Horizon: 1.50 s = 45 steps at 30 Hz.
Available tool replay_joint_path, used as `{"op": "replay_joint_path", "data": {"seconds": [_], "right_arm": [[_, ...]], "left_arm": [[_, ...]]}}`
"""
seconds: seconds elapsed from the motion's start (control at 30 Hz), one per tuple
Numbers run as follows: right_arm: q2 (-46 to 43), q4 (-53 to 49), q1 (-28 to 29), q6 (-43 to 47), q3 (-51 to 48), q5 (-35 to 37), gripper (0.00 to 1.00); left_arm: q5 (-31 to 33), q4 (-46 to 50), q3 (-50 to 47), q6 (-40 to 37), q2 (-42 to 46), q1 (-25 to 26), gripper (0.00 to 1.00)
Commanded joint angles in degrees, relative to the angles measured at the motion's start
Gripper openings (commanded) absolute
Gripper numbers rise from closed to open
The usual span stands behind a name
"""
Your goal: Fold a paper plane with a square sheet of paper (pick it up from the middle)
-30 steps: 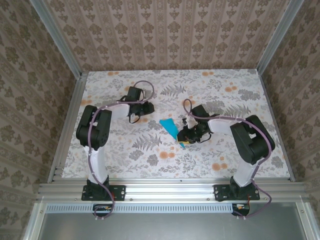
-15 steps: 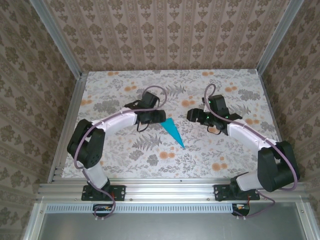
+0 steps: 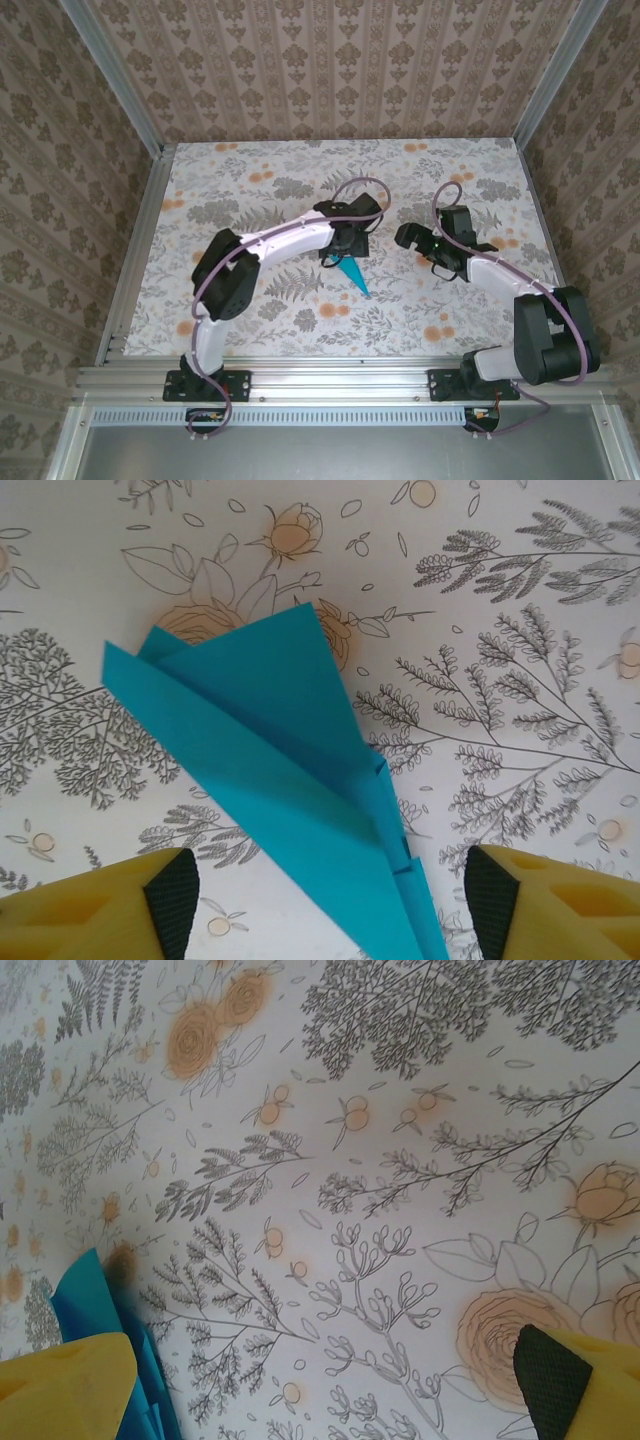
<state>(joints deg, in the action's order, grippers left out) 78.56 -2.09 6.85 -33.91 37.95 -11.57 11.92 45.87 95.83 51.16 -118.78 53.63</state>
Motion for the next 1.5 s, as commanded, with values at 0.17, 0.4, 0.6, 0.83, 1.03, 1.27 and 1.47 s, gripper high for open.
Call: {"op": "replay_joint_path", "data": {"seconds": [0.17, 0.4, 0.6, 0.83, 1.03, 1.27, 1.47], "right_arm": [[-1.14, 2.28, -1.38, -0.25, -1.21, -1.35, 1.00], [-0.05, 2.09, -1.58, -0.48, -0.38, -2.78, 1.00], [0.71, 1.52, -1.59, -0.91, 0.53, -4.99, 0.98], [0.71, -0.33, -1.08, -1.83, 1.24, -9.80, 0.93], [0.71, -0.32, 1.84, -3.91, 0.81, -8.27, 0.91], [0.71, 0.23, 5.82, -5.99, 1.33, -5.07, 0.87], [0.71, -0.70, 8.97, -6.99, 2.12, -3.65, 0.73]], "left_arm": [[1.16, 8.96, 7.41, 1.15, -6.70, -0.11, 0.60], [0.21, 7.59, 6.83, 0.98, -4.96, -0.47, 0.37], [-2.92, 2.95, 1.72, 1.06, -1.36, -1.45, 0.09], [-7.34, -8.72, -6.41, -4.00, 7.80, -2.91, 0.05], [-10.02, -22.42, -16.72, -8.11, 16.52, -3.76, 0.05], [-16.86, -39.76, -30.51, -4.16, 19.60, -6.96, 0.05], [-20.66, -53.09, -39.58, 1.45, 18.17, -9.65, 0.05]]}}
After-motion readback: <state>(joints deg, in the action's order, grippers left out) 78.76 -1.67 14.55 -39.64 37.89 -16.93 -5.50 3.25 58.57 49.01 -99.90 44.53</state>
